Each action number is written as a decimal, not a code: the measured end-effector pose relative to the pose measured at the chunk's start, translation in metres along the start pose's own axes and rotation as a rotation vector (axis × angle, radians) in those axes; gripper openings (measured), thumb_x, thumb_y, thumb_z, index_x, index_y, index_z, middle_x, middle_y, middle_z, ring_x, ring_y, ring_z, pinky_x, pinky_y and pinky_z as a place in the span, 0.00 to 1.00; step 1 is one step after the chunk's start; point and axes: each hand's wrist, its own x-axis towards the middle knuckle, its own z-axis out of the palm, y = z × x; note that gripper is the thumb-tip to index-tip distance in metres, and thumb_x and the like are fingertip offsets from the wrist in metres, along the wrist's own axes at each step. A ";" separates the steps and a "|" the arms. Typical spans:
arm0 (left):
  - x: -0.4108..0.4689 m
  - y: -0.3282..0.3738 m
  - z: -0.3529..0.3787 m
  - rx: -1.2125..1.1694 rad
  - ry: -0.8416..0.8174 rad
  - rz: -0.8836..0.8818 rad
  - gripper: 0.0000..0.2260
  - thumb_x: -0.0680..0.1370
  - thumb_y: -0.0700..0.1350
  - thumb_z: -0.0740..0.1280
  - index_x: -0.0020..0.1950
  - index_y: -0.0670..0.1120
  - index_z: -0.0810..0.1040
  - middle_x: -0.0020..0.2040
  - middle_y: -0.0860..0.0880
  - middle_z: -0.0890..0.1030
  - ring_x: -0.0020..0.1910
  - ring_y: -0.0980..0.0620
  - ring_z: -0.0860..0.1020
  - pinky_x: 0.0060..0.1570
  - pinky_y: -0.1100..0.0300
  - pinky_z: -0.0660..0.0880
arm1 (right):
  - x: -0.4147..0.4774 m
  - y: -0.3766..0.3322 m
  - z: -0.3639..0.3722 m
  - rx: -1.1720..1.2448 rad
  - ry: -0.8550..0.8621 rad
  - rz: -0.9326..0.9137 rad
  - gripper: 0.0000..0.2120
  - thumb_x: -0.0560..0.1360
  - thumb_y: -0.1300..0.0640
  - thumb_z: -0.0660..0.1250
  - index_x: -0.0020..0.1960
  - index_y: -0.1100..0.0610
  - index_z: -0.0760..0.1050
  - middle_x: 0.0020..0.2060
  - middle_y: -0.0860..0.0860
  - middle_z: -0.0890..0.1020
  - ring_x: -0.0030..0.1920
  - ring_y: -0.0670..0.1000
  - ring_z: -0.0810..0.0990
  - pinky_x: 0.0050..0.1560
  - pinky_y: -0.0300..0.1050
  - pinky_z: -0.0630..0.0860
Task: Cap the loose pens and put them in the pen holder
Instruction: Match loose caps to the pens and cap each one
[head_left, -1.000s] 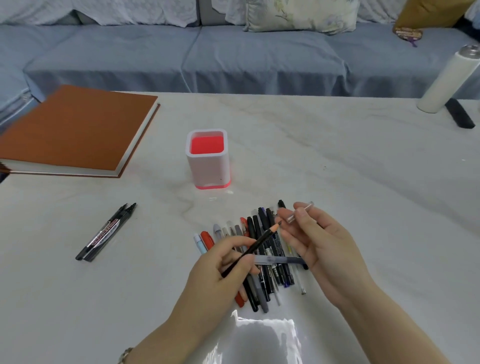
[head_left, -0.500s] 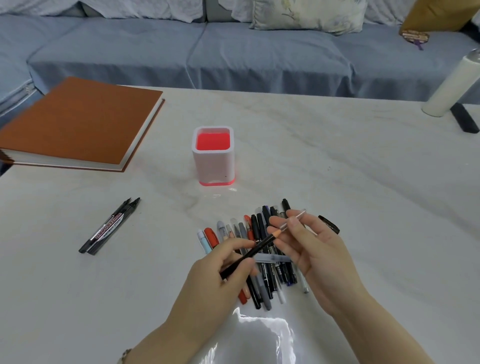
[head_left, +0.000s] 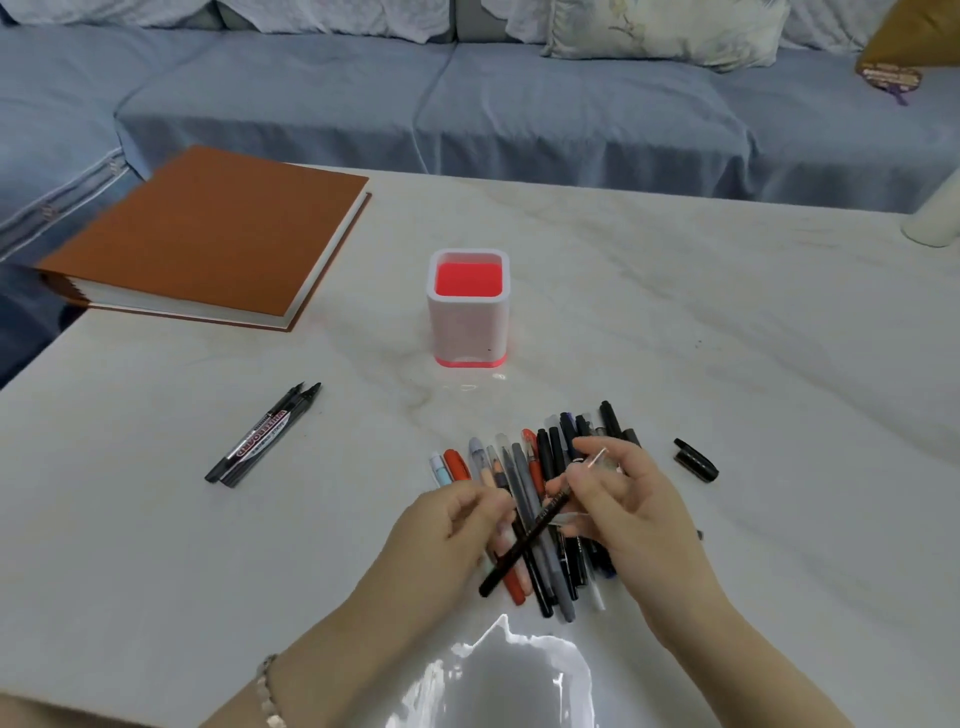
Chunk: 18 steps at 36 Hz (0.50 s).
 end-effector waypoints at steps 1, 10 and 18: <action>0.005 -0.008 -0.009 0.105 0.072 0.029 0.08 0.78 0.47 0.61 0.43 0.50 0.79 0.41 0.53 0.82 0.39 0.62 0.78 0.41 0.70 0.71 | 0.002 0.000 0.001 -0.069 0.020 -0.030 0.09 0.75 0.62 0.63 0.50 0.48 0.72 0.31 0.49 0.83 0.27 0.41 0.78 0.32 0.31 0.75; 0.042 -0.065 -0.114 0.806 0.639 -0.066 0.19 0.75 0.38 0.62 0.66 0.42 0.70 0.69 0.40 0.68 0.69 0.41 0.64 0.64 0.46 0.62 | 0.036 0.011 0.004 -0.620 -0.045 -0.211 0.06 0.73 0.60 0.67 0.42 0.50 0.76 0.36 0.49 0.79 0.34 0.42 0.74 0.38 0.25 0.70; 0.044 -0.075 -0.121 0.797 0.610 -0.116 0.11 0.74 0.39 0.65 0.57 0.40 0.75 0.55 0.39 0.75 0.52 0.37 0.71 0.49 0.47 0.69 | 0.040 0.028 0.008 -1.055 -0.147 -0.374 0.09 0.74 0.58 0.65 0.53 0.54 0.77 0.49 0.45 0.73 0.50 0.42 0.68 0.53 0.29 0.59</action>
